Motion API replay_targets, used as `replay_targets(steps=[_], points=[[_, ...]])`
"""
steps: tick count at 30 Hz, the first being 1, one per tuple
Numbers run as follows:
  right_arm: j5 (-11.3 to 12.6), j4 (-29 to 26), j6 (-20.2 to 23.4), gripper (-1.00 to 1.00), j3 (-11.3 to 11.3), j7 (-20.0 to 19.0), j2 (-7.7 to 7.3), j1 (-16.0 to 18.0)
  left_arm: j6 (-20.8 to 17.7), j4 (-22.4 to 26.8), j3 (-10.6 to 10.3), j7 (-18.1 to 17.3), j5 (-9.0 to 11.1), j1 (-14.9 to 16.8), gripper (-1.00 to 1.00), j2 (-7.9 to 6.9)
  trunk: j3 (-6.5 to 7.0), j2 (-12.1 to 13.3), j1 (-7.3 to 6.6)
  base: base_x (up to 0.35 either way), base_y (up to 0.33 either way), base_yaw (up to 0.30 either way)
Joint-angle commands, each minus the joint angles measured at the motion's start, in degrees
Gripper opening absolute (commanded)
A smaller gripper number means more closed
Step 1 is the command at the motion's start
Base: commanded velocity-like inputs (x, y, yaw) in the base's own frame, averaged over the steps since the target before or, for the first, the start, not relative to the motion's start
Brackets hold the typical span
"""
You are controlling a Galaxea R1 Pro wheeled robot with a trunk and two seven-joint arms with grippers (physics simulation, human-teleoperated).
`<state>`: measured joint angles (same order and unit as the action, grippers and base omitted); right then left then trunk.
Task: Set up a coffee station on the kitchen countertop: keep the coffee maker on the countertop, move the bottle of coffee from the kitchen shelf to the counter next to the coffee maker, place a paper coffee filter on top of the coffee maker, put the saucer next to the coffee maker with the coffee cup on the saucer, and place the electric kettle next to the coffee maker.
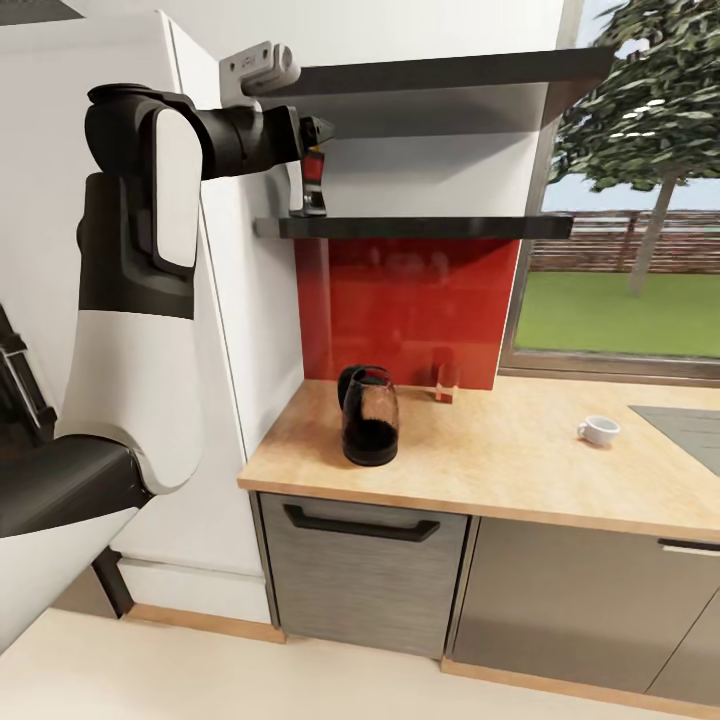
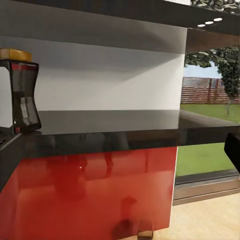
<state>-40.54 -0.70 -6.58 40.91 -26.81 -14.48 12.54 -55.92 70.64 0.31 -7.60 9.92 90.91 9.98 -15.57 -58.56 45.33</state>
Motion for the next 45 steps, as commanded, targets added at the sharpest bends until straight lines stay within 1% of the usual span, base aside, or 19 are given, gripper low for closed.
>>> replay_targets(steps=[1,6,8,13,19,21,23,24,27,34,43,45], points=[[-0.6,0.0,-0.2,1.00,0.5,-0.2,-0.02,0.0,-0.2,0.0,0.0,-0.1,0.1,0.1,1.00,0.02,-0.08,-0.1,0.00,0.000,0.000,0.000],[-0.6,0.0,-0.2,1.00,0.5,-0.2,-0.02,0.0,-0.2,0.0,0.0,-0.1,0.1,0.1,1.00,0.02,0.82,2.0,-1.09,0.000,0.000,0.000],[-0.6,0.0,-0.1,1.00,0.5,-0.2,-0.02,0.0,-0.2,0.0,0.0,-0.1,0.1,0.1,1.00,0.02,0.82,2.0,-1.09,0.000,0.000,0.000],[-0.6,0.0,-0.1,1.00,0.5,-0.2,-0.02,0.0,-0.2,0.0,0.0,0.0,0.1,0.1,1.00,0.02,1.72,4.0,-2.19,0.000,0.000,0.000],[-0.6,0.0,-0.1,1.00,0.5,-0.2,-0.07,0.0,-0.2,-0.6,0.1,0.0,-0.1,0.1,1.00,0.02,1.72,4.0,-2.19,0.000,0.000,0.000],[-0.6,0.0,-0.1,1.00,0.5,-0.2,-0.09,0.0,-0.2,-0.8,0.0,0.0,-1.7,0.1,1.00,0.02,1.72,4.0,-2.19,0.000,0.000,0.000],[-0.6,0.0,-0.1,1.00,0.5,-0.2,-0.10,0.0,-0.2,-0.8,-0.1,0.1,-4.6,0.1,1.00,0.02,1.72,4.0,-2.19,0.000,0.000,0.000],[-0.6,0.0,-0.1,1.00,0.5,-0.1,-0.10,0.0,-0.2,-0.7,-0.1,0.1,-5.7,0.1,1.00,0.02,1.72,4.0,-2.19,0.000,0.000,0.000],[-0.6,0.0,-0.1,1.00,0.5,-0.1,-0.10,0.0,-0.2,-0.6,-0.2,0.1,-6.9,0.1,1.00,0.02,1.72,4.0,-2.19,0.000,0.000,0.000],[-0.6,0.0,-0.1,1.00,0.5,-0.1,-0.11,0.0,-0.2,-0.3,-0.2,0.1,-7.6,0.1,1.00,0.02,1.72,4.0,-2.19,0.000,0.000,0.000],[-0.6,0.1,0.0,1.00,0.5,-0.2,-0.09,0.0,-0.2,1.5,-0.3,0.2,-7.8,0.1,1.00,0.02,1.72,4.0,-2.19,0.000,0.000,0.000],[-0.6,0.1,-0.1,1.00,0.5,-0.2,-0.10,0.0,-0.2,2.7,-0.2,0.2,-7.8,0.1,1.00,0.02,1.72,4.0,-2.19,0.146,0.000,0.000]])
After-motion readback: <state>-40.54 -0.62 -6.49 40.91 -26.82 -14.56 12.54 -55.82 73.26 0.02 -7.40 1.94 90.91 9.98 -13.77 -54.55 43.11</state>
